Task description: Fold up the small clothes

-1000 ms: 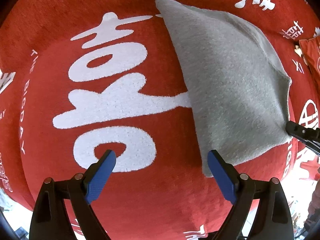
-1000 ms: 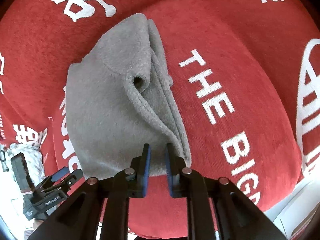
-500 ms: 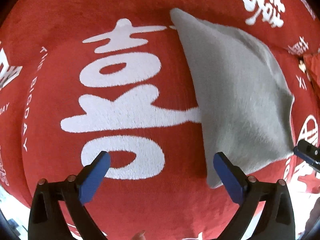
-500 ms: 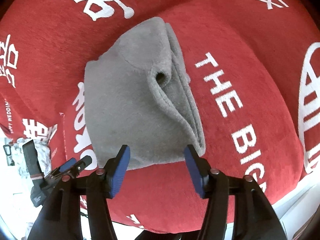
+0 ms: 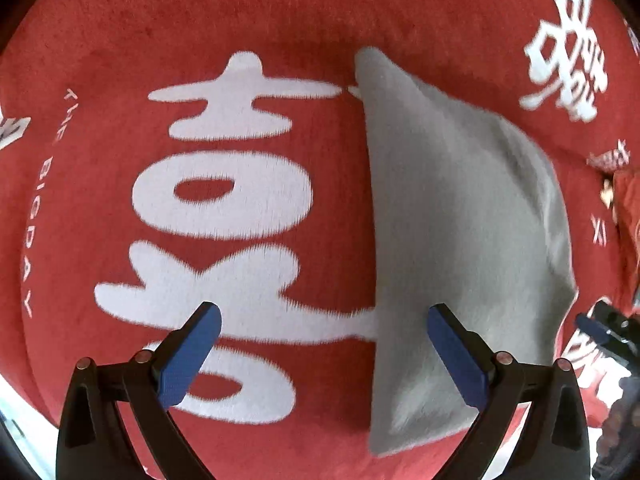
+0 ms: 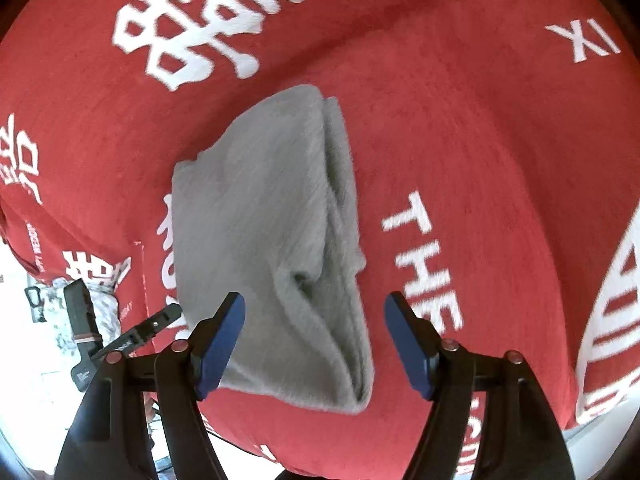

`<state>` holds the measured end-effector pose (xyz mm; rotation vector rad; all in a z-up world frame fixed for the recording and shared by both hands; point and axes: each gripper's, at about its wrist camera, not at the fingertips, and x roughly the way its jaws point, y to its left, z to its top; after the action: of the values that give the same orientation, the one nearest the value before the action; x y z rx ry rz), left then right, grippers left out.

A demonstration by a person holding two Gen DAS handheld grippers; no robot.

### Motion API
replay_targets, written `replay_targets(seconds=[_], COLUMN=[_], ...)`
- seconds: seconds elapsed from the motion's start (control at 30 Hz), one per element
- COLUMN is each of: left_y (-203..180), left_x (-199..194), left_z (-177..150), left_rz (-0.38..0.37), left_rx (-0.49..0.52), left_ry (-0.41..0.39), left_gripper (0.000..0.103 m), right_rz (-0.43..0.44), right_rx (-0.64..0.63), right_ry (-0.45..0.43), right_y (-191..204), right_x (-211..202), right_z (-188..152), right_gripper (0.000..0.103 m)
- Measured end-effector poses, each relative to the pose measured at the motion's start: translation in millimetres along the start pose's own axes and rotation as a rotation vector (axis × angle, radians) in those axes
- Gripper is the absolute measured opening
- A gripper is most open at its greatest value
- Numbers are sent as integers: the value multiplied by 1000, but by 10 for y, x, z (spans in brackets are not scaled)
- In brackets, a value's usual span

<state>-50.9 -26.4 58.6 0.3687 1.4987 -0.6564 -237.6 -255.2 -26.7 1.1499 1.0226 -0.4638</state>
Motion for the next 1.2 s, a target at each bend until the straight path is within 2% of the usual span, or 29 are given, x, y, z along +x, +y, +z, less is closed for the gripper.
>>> replay_targets(seconds=[0.17, 0.33, 0.57, 0.77, 0.9, 1.1, 1.2], left_y=[-92, -262, -329, -334, -286, -429, -537], left_x=[55, 176, 354, 473, 567, 586, 615], left_z=[166, 256, 353, 431, 486, 518, 513], left_rz=[-54, -94, -122, -159, -221, -260, -235], left_rx=[-23, 9, 35, 59, 50, 64, 80], left_ry=[-10, 5, 29, 46, 72, 57, 47], left_gripper=[103, 103, 103, 103, 103, 103, 103], right_rz=[35, 109, 209, 253, 302, 357, 381], right_rx=[27, 31, 58, 62, 39, -12, -19], right_ry=[36, 87, 148, 164, 185, 211, 210], right_y=[-125, -176, -190, -209, -174, -17, 39], right_x=[179, 401, 650, 728, 793, 912, 978], right_z=[273, 468, 510, 577, 635, 699, 738], right_gripper=[76, 76, 76, 77, 79, 83, 84])
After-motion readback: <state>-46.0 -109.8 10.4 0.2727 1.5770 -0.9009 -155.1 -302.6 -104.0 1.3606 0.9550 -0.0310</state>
